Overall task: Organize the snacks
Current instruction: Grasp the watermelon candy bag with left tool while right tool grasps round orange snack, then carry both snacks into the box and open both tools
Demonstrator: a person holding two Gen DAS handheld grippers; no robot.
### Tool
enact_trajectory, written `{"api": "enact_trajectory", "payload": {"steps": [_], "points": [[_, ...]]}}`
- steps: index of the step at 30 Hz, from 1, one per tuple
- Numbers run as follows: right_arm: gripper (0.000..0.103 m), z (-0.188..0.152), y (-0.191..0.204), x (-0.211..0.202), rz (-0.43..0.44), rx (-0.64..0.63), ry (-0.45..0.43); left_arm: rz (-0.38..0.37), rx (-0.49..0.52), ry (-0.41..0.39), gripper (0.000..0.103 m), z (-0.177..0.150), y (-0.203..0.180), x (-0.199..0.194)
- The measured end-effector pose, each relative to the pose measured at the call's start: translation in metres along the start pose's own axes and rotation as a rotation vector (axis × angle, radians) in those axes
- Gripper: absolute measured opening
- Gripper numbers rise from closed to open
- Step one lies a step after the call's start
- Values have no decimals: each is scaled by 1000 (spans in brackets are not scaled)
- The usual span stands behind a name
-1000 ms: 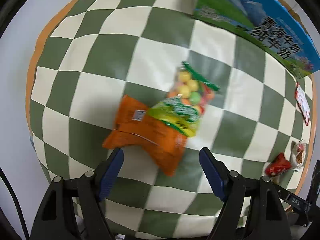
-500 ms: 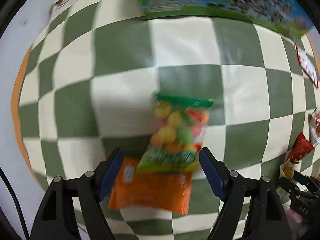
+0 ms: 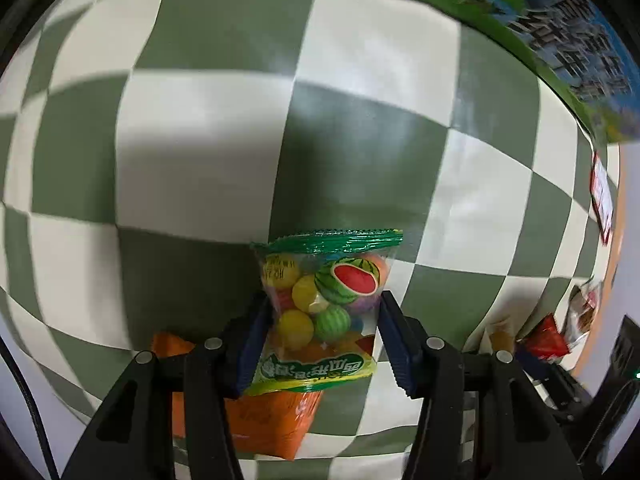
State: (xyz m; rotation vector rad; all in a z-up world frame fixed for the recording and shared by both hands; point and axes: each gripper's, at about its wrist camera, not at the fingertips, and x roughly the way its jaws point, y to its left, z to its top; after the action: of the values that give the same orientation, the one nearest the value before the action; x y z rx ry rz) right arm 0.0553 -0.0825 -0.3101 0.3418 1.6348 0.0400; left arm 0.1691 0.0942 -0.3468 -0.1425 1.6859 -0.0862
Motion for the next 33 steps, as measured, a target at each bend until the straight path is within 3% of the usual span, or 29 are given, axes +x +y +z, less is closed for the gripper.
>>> {"api": "enact_trajectory", "payload": {"steps": [5,10,13,20,25,28,30,33], "points": [[66,16,-2,2,11,16,19,50,36,13,54,2,-10,13],[64,22,-2,2,-27,-31,7,90,39,-32,50,-14,-27,6],[63,19,3,-4,-35,-65,-11,83,29,-42,50,-31,-21,1],[62,15,6,-40,48,-61,-61,39,27,-59,50,-43,-28,-23],[62,32,5,-87,118,-64,-125,-29,41,-120,50,-52,-46,-63],[62,36,1,-125,155,-84,-179,-88,61,-174,50,-40,-62,-101],[62,50,0,-153,185,-95,-227,-123,84,-214,50,-5,-67,-140],[62,74,31,-192,220,-118,-304,-160,102,-275,50,23,-77,-182]]}}
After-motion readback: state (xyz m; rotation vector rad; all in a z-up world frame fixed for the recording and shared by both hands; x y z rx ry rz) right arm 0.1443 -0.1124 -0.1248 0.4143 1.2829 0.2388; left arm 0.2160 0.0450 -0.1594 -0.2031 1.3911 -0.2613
